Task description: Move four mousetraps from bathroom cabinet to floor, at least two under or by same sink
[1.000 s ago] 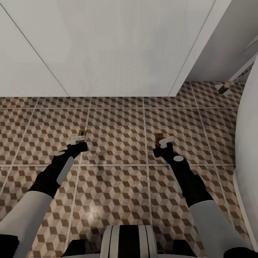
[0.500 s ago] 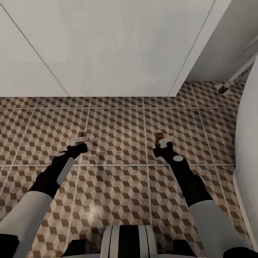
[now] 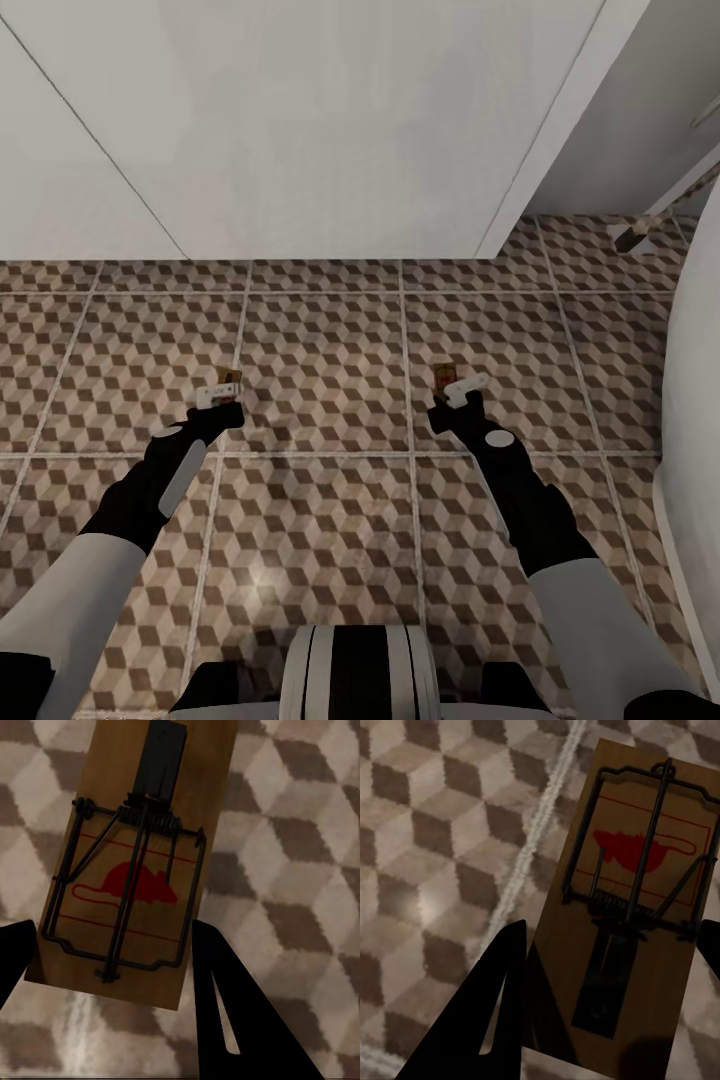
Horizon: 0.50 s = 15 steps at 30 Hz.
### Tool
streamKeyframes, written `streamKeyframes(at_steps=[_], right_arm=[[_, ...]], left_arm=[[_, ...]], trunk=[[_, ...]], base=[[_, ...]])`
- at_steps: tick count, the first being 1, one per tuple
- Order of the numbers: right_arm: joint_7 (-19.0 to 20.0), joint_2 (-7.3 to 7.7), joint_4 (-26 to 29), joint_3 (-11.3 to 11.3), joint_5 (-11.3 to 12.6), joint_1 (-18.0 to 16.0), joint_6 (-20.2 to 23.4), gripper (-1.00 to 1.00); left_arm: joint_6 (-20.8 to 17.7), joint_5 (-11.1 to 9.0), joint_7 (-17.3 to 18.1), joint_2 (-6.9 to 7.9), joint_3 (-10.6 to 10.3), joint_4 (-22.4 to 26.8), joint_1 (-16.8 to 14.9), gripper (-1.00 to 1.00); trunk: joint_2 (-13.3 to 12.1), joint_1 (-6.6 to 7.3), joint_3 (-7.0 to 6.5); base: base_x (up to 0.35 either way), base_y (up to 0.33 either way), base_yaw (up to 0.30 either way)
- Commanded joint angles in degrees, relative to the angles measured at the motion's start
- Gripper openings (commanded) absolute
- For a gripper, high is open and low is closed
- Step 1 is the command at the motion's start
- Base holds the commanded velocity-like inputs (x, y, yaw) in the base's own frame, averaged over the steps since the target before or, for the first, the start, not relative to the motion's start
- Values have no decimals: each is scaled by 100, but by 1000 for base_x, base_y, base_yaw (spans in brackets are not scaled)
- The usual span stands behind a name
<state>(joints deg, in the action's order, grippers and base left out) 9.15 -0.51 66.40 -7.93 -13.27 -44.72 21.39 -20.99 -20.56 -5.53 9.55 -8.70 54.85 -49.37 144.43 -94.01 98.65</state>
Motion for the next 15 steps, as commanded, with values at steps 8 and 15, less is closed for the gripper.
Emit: streamKeyframes(at_steps=[8,15], right_arm=[[43,-1,120,2,-53,-1,40,-100],[43,-1,164,-2,-53,-1,40,-100]], left_arm=[[-20,-53,-45,4,-26,43,-2,-100],[-20,-51,-45,3,-26,51,-2,-100]], trunk=[[12,-19,192],[16,-27,297]], base=[[0,0,0],[0,0,0]])
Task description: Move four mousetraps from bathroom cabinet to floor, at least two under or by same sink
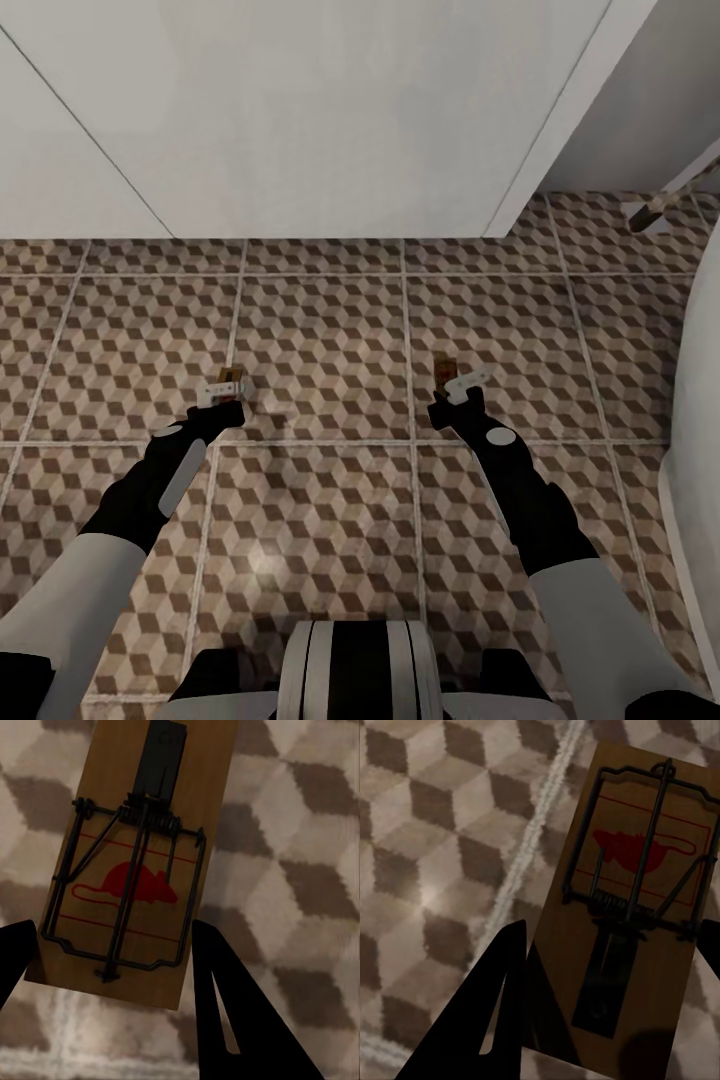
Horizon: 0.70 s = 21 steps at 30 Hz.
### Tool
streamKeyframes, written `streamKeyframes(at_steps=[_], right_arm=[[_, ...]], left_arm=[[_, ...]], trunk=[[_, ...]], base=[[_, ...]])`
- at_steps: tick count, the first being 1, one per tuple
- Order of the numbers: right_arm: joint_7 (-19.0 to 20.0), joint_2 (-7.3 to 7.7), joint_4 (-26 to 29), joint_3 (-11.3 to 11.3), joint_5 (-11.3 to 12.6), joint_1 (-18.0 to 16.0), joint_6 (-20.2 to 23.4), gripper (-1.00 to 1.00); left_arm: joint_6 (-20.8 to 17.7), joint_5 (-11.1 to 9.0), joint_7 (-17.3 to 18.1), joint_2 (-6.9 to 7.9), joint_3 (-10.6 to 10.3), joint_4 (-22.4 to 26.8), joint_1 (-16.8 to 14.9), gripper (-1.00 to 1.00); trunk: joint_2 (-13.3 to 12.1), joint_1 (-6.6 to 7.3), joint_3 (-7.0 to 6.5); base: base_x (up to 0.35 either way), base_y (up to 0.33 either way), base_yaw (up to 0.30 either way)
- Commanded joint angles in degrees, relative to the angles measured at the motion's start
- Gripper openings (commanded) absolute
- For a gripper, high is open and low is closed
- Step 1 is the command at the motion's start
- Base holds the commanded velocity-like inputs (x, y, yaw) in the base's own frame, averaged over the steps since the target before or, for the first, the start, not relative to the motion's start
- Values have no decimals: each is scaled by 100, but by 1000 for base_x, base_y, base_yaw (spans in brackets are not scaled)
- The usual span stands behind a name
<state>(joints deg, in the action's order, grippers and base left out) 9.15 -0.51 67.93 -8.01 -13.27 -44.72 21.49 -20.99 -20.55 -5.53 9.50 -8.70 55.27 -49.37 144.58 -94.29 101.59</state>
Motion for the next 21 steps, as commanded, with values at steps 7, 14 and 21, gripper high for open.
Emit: streamKeyframes(at_steps=[7,14,21], right_arm=[[42,-1,34,2,-53,-1,28,-100],[28,-7,39,-2,-53,-1,-15,-100],[42,-11,54,-8,-53,0,-39,-100]], left_arm=[[-20,-55,-45,8,-26,10,-2,-100],[-10,-55,-45,10,-26,35,-2,-100],[11,-47,-45,27,-26,633,144,-100]], trunk=[[1,1,62],[1,1,78],[1,1,79]], base=[[0,0,0],[0,0,0],[0,0,0]])
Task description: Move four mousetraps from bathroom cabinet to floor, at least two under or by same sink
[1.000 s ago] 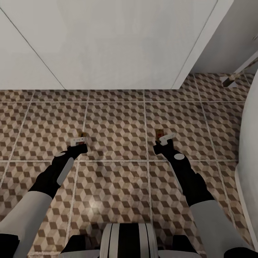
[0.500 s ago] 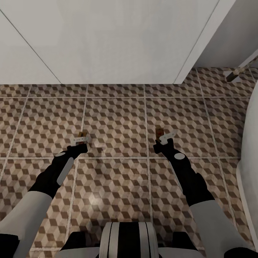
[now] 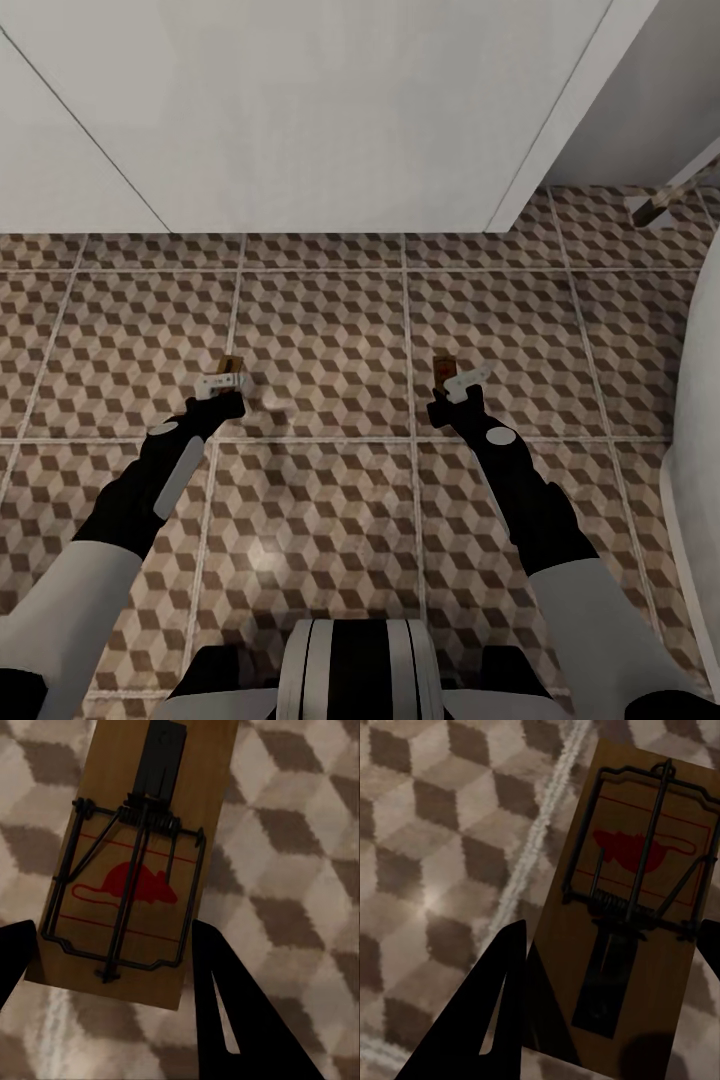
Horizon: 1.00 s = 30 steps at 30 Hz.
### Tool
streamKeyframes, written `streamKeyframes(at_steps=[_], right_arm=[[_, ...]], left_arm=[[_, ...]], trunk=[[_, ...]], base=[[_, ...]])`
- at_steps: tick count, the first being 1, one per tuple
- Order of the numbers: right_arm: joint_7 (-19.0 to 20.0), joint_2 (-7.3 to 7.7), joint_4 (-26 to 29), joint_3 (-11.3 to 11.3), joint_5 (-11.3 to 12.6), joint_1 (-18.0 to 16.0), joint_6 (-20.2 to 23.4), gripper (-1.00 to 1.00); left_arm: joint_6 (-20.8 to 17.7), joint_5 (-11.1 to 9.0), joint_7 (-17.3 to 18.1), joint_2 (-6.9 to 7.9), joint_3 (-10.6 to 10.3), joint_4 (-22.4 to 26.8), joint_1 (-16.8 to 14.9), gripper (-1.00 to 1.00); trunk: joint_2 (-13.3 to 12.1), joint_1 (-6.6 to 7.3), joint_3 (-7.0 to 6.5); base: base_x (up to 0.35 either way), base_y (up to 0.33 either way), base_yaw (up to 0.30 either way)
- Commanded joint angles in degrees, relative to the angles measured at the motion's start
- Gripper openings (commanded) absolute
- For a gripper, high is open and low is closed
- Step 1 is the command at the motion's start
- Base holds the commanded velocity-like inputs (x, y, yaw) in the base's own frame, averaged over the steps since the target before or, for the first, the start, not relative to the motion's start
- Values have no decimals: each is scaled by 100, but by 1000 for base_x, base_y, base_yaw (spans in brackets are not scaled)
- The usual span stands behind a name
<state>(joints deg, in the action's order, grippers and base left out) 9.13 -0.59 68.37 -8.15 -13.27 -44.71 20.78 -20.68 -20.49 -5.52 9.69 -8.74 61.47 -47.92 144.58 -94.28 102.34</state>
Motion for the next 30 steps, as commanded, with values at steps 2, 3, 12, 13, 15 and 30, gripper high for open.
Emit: streamKeyframes(at_steps=[2,3,12,13,15,30], right_arm=[[48,-2,14,6,-53,-2,18,-100],[49,-2,13,6,-53,-2,9,-100],[52,-2,9,0,-44,-3,-105,-100],[52,-2,9,0,-42,-3,-106,-100],[53,-5,9,-1,-39,-3,-108,-100],[52,-8,9,-2,-35,6,-108,-100]], left_arm=[[-22,-52,-45,10,-23,130,22,-100],[-24,-52,-45,9,-23,156,29,-100],[-19,-51,-45,5,-23,76,58,-100],[-20,-51,-45,5,-23,60,59,-100],[-22,-51,-45,6,-23,18,62,-100],[-23,-51,-45,6,-23,-152,63,-100]], trunk=[[1,1,3],[1,1,3],[1,1,3],[1,1,3],[1,1,3],[1,1,3]], base=[[0,0,0],[0,0,0],[0,0,0],[0,0,0],[0,0,0],[109,0,0]])
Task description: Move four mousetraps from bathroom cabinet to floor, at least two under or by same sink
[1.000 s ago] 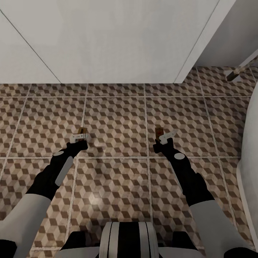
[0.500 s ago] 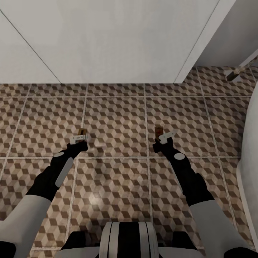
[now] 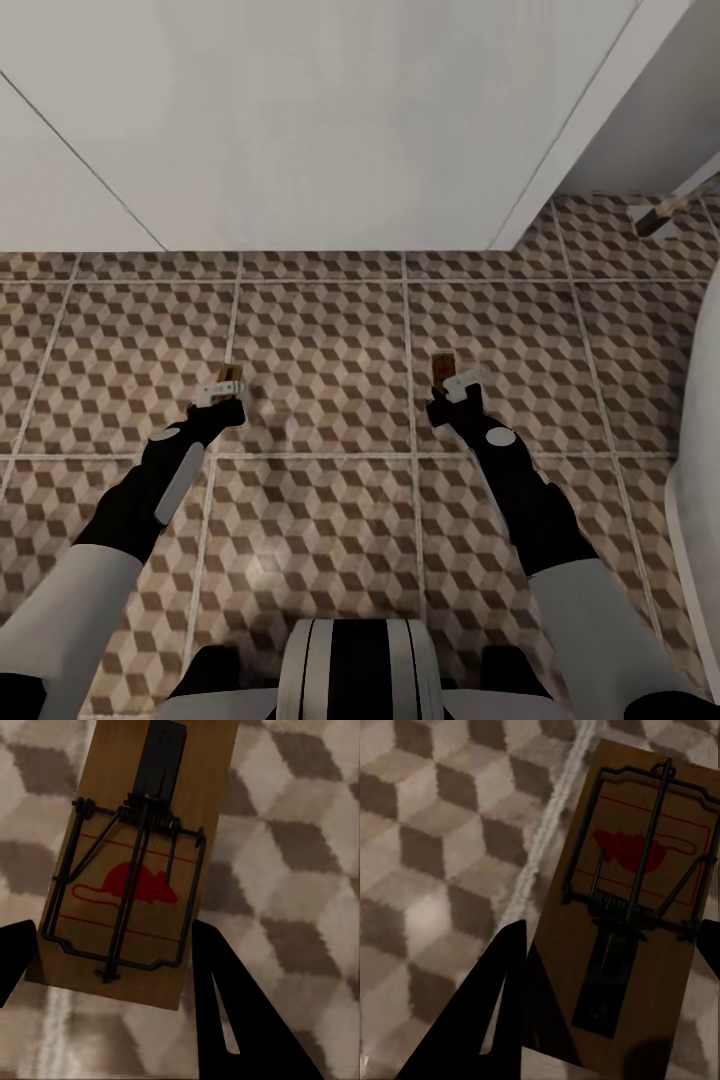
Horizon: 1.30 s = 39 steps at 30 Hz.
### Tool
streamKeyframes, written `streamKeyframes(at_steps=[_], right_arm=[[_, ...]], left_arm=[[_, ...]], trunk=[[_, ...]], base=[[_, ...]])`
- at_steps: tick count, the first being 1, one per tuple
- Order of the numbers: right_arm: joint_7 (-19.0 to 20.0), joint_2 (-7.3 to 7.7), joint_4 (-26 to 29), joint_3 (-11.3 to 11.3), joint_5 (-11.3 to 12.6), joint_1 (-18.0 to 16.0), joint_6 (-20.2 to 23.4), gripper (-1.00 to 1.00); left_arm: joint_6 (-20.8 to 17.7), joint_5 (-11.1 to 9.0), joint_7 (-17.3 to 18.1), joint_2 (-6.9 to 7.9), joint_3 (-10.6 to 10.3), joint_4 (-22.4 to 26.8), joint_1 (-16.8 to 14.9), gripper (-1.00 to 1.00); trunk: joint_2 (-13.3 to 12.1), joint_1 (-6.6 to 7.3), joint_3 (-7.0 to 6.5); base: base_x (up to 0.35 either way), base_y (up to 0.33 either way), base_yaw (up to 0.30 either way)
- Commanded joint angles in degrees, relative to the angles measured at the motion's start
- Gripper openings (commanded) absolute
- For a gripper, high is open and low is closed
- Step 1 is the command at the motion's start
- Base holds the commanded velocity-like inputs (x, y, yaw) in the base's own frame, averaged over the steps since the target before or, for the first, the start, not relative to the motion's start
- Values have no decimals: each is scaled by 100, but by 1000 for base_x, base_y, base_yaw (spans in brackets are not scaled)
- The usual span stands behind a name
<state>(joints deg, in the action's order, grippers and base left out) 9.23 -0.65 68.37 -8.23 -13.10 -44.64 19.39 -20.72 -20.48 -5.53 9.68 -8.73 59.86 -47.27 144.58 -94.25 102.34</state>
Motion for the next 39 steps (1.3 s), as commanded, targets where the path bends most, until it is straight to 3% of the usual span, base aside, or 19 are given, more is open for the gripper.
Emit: streamKeyframes(at_steps=[1,13,39], right_arm=[[40,-1,10,6,-53,-1,31,-100],[38,-4,10,6,-53,-1,39,-100],[44,-5,2,6,-45,6,71,-100]], left_arm=[[-20,-53,-45,8,-24,9,-2,-100],[-20,-53,-45,8,-24,16,-2,-100],[-38,-61,-45,8,-24,7,-2,-100]], trunk=[[1,-2,3],[1,-2,3],[1,-2,3]], base=[[300,0,0],[262,0,0],[10,0,0]])
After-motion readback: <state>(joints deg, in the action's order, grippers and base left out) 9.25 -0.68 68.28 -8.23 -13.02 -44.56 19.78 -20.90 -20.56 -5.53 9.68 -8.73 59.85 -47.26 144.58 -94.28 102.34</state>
